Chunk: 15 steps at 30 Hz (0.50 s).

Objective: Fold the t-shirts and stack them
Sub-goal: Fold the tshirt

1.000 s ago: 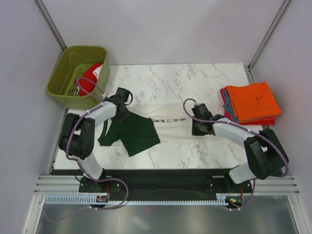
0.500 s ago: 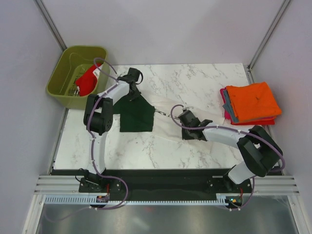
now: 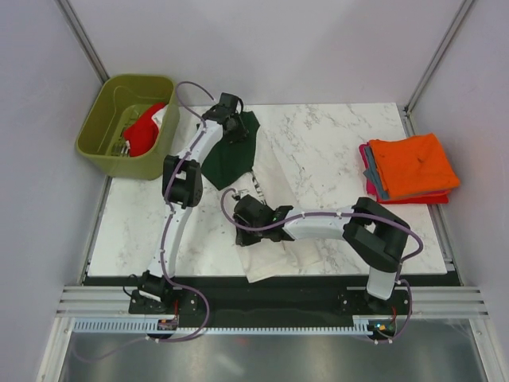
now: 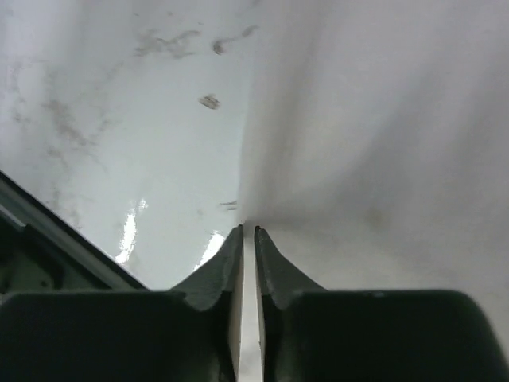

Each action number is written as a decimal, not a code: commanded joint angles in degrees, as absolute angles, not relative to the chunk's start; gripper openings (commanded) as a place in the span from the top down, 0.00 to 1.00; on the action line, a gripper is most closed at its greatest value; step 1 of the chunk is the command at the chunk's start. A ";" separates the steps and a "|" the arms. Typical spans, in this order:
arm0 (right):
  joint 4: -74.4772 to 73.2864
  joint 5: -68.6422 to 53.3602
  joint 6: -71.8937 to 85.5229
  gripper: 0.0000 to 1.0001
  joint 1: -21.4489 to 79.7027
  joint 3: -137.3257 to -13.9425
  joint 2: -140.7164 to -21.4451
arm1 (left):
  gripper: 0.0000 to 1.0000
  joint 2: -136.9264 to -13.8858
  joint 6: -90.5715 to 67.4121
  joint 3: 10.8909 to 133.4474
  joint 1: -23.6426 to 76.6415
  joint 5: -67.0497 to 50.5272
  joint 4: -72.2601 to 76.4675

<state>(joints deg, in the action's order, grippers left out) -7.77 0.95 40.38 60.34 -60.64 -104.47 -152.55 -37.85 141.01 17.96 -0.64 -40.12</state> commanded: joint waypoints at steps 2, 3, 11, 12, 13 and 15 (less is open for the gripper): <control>-5.01 -1.93 35.70 0.70 57.49 -66.88 -100.21 | 0.98 -156.45 -34.01 144.24 18.11 -9.23 -38.68; -5.01 -2.46 35.42 0.64 55.83 -67.23 -97.93 | 0.98 -156.18 -34.10 143.88 18.11 -9.58 -36.50; -3.52 -12.21 33.58 0.48 32.19 -70.48 -95.18 | 0.97 -155.57 -33.31 143.53 16.53 -13.00 -28.22; -3.34 -13.61 33.57 0.40 28.43 -71.27 -97.27 | 0.94 -155.48 -32.70 143.26 16.18 -14.49 -27.60; -3.43 -14.32 34.18 0.38 26.47 -73.28 -98.69 | 0.90 -155.22 -32.26 143.09 15.82 -15.37 -26.29; -2.47 -17.30 35.59 0.36 21.48 -75.40 -104.20 | 0.80 -153.64 -30.25 141.42 14.77 -18.96 -24.97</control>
<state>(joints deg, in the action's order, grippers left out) -3.75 -11.29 35.22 25.43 -71.92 -98.30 -155.22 -34.89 142.54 16.58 -12.95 -30.11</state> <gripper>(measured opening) 0.633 0.171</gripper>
